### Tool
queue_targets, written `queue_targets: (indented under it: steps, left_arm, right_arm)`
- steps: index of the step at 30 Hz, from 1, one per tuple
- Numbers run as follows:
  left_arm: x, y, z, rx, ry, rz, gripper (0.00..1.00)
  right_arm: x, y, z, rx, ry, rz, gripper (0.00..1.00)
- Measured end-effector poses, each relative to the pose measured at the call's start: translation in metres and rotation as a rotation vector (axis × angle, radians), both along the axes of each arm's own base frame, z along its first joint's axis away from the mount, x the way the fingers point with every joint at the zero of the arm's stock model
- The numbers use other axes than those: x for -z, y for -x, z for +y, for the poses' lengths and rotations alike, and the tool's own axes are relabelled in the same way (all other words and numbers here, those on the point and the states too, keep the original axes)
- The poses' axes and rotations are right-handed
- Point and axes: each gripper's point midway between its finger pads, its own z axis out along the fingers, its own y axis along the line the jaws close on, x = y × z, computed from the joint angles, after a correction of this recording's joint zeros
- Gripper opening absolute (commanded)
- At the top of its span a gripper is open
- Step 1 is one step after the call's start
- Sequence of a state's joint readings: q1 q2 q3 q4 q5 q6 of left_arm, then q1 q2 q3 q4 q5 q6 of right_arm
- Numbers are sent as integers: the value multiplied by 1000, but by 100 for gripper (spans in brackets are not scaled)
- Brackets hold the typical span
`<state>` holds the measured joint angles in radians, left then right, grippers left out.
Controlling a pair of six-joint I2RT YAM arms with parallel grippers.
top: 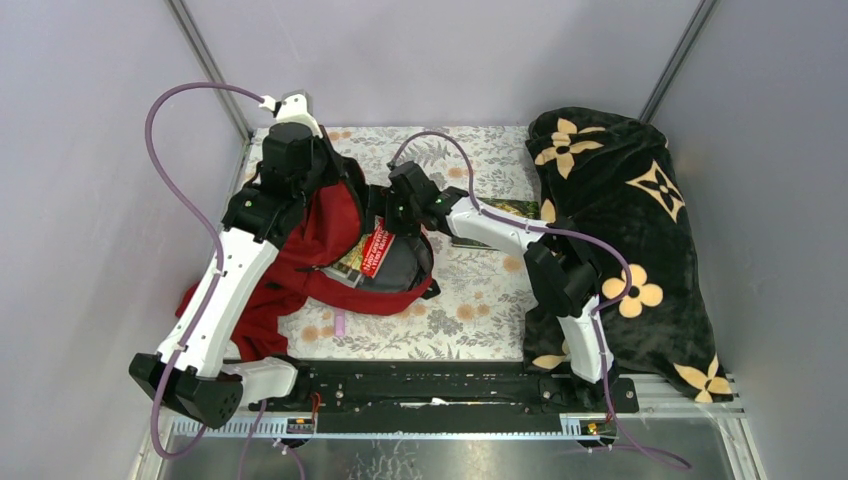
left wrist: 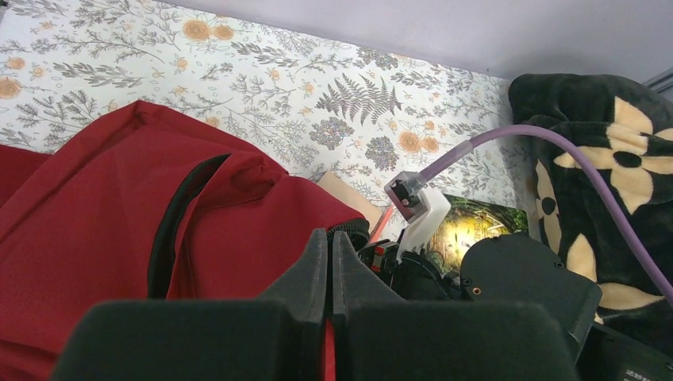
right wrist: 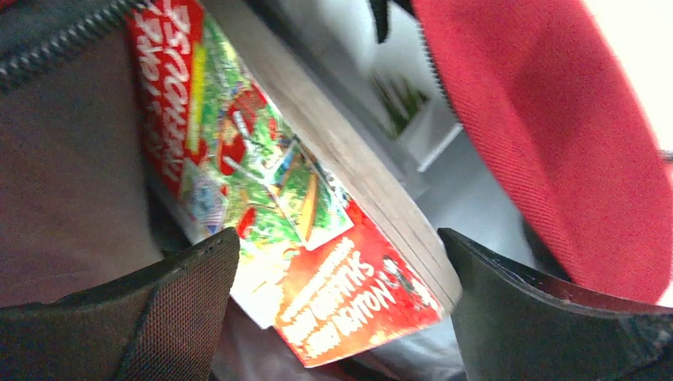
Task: Pack the student bag
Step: Place the book in the student bag.
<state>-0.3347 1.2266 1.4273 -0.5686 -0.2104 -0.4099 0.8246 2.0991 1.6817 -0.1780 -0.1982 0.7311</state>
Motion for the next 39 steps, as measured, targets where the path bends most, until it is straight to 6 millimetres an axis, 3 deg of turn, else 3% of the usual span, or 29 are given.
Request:
queue_targets:
  steps: [5, 9, 12, 17, 20, 29, 34, 39]
  left_arm:
    - [2, -1, -1, 9, 10, 3, 0]
    - [3, -1, -3, 22, 17, 2, 0]
    - [5, -1, -5, 36, 22, 6, 0]
    - [5, -1, -6, 46, 30, 7, 0]
    - [5, -1, -7, 52, 32, 9, 0]
    - [8, -1, -11, 73, 44, 10, 0]
    - [10, -1, -13, 84, 57, 18, 0]
    - [15, -2, -17, 92, 78, 24, 0]
  right_arm:
    - [6, -1, -24, 1, 130, -51, 100]
    - [-11, -1, -35, 4, 137, -112, 100]
    - [-25, 13, -45, -1, 83, -139, 99]
    - [-38, 28, -48, -5, -23, -155, 62]
    - [-30, 34, -47, -11, -43, -130, 51]
    - [2, 48, -45, -30, -70, -46, 52]
    - [16, 45, -28, -46, -105, -3, 48]
    - [12, 37, -7, -64, -159, 20, 50]
